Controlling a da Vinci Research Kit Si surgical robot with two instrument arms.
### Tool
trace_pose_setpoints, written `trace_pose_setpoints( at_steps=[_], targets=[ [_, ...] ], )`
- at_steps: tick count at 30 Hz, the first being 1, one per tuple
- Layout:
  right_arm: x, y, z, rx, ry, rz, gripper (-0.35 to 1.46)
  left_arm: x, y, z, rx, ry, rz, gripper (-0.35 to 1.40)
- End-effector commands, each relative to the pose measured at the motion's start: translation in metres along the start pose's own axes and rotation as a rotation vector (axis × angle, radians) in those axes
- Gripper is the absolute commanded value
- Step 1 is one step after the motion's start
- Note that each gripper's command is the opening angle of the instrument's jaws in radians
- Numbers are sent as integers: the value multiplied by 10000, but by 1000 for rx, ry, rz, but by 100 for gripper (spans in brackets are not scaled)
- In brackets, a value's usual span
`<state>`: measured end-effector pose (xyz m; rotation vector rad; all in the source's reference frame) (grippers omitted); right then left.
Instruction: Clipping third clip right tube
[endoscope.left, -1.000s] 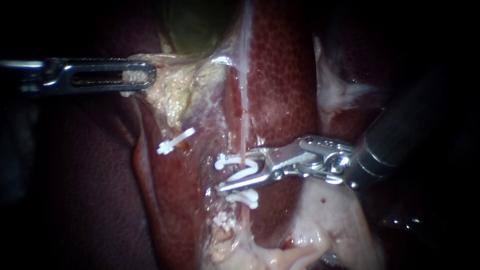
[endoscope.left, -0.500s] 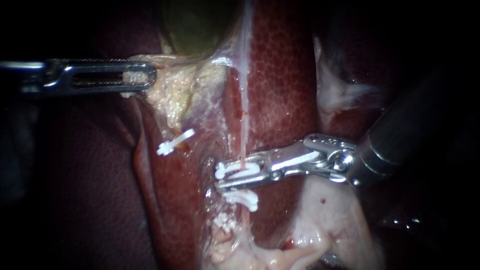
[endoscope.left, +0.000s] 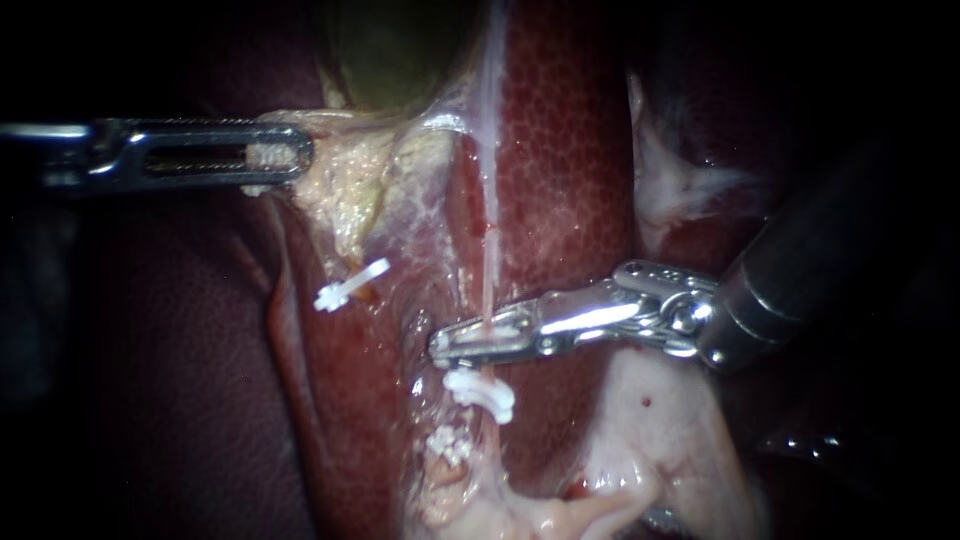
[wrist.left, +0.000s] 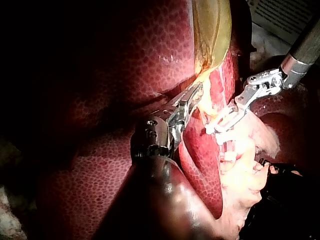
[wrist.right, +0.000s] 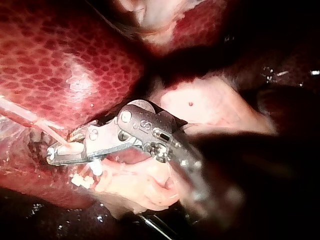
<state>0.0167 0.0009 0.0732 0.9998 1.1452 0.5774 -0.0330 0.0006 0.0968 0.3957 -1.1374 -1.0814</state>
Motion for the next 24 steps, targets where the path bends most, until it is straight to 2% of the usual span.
trace_pose_setpoints(
  at_steps=[1, 24],
  targets=[
    [0, 0, -1, 2, 0, 0, -35, 0, 0, 0, 0, 0, 0, -35],
    [-2, -5, 0, 5, -2, 10, -35, 2, 0, 2, -2, -1, 1, -35]
  ],
)
